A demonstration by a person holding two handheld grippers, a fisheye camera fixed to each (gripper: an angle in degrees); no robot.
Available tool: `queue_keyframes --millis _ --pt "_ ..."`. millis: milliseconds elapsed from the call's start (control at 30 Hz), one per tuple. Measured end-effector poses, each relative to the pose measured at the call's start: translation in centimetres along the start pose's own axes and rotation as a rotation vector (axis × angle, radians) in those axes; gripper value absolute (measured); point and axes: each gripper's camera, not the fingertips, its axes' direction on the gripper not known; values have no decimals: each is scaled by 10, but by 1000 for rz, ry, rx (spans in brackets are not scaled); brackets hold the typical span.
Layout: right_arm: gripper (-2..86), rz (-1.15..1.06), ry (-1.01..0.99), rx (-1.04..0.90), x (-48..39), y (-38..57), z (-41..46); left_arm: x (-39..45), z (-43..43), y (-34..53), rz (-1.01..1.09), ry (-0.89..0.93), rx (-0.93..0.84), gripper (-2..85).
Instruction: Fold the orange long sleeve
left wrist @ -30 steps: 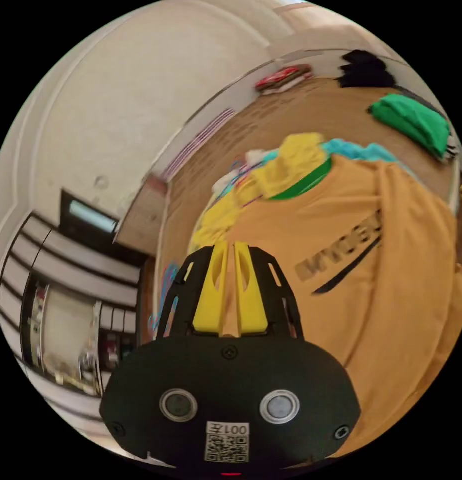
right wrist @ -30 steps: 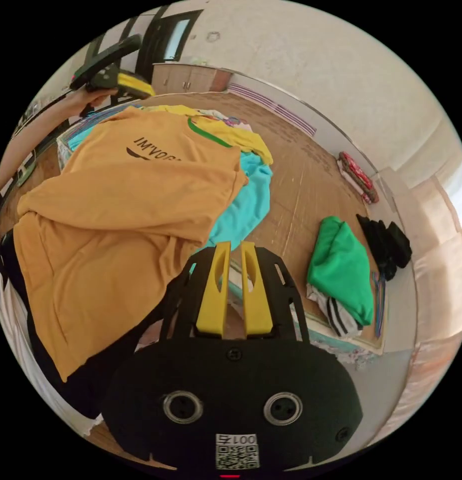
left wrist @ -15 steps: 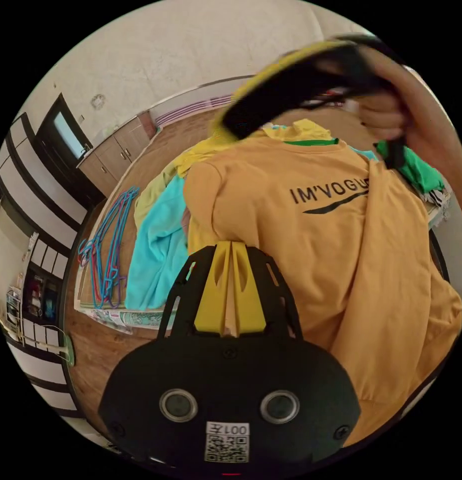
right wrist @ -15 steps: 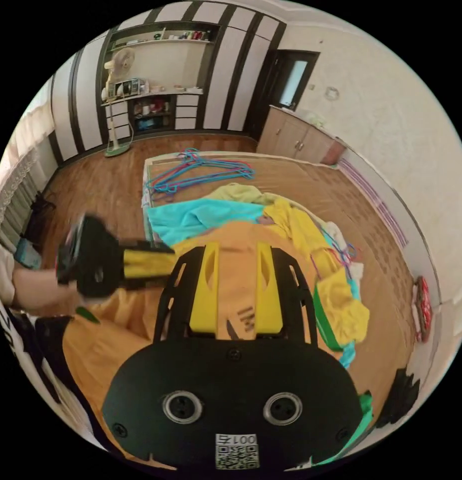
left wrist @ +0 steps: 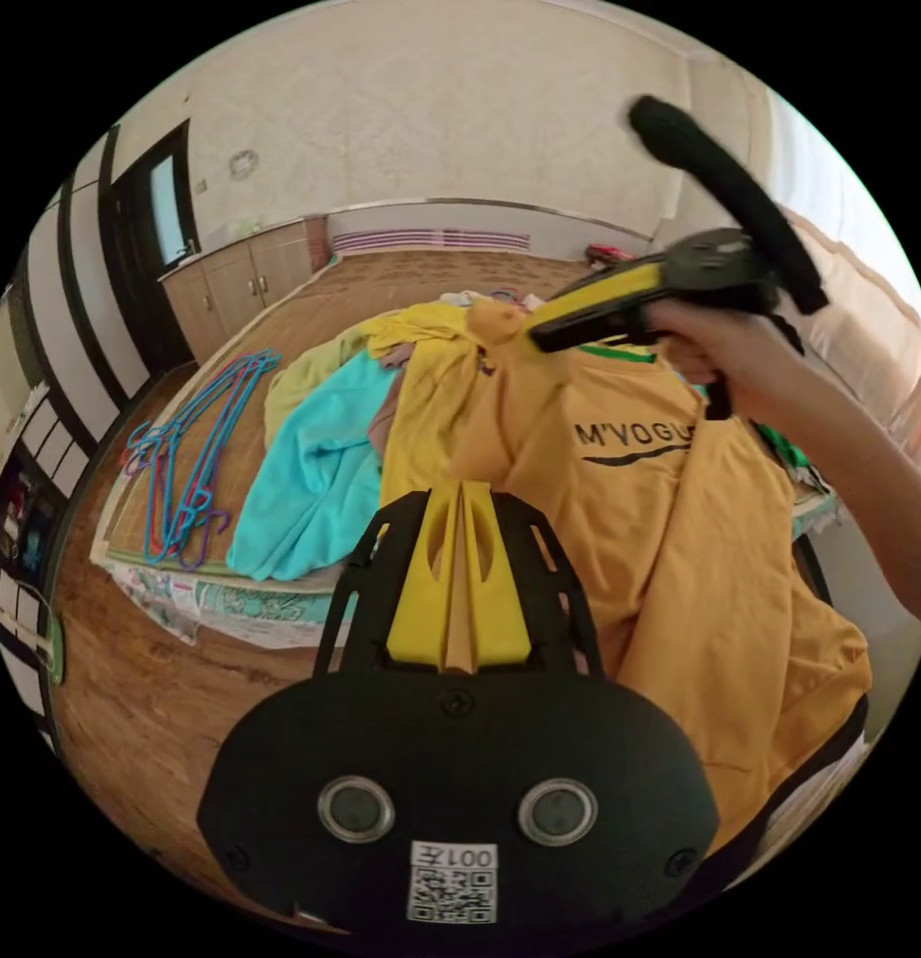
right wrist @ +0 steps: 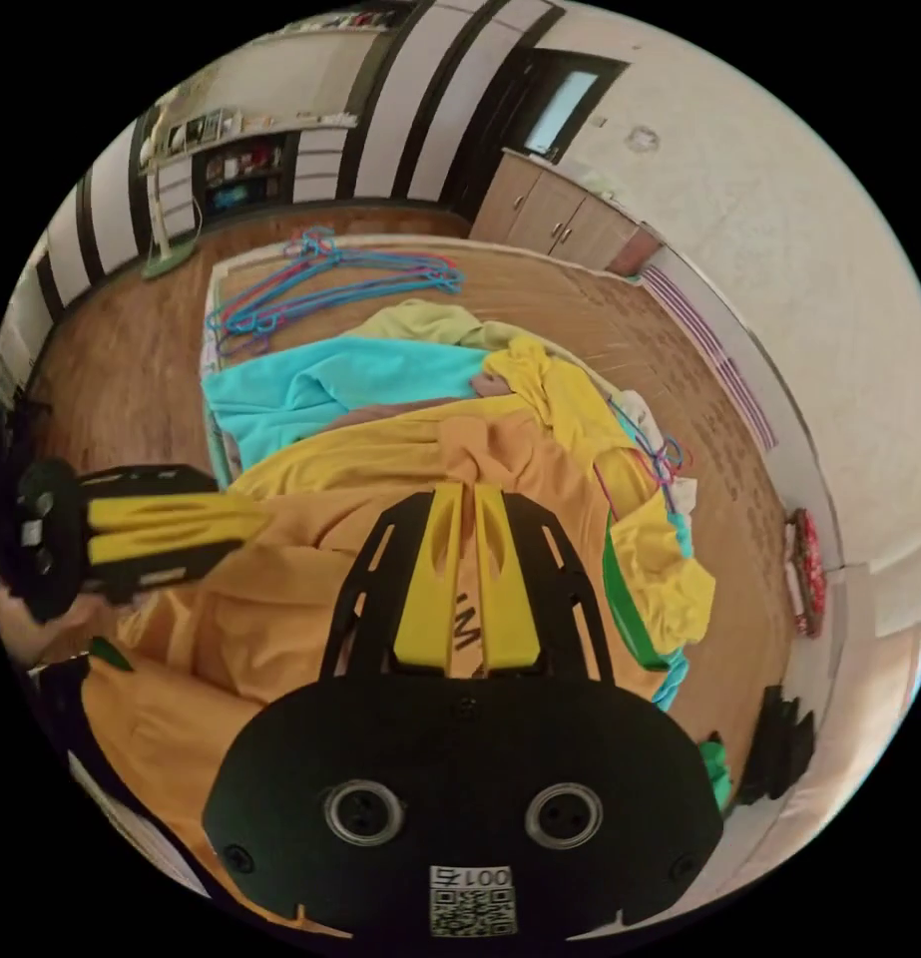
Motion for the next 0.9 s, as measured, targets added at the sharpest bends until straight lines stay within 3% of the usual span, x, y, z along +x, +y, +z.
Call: queue_keyframes --millis 100,233,467,600,733,900 --pt "14 75 -123 98 28 32 -31 -19 -2 9 -21 -67 -27 -4" --pt "26 136 -204 143 48 81 -56 -35 -4 16 -4 73 -38 23" --pt "42 209 -238 -44 54 133 -46 -14 -11 33 177 186 -40 -6" --pt "50 248 -203 -93 64 138 -58 -6 -23 46 246 142 -32 -9" --pt "53 196 -103 -19 65 119 -97 -5 -46 59 276 187 9 -10" --pt "51 22 -209 34 54 65 -91 6 -59 70 343 160 21 -10"
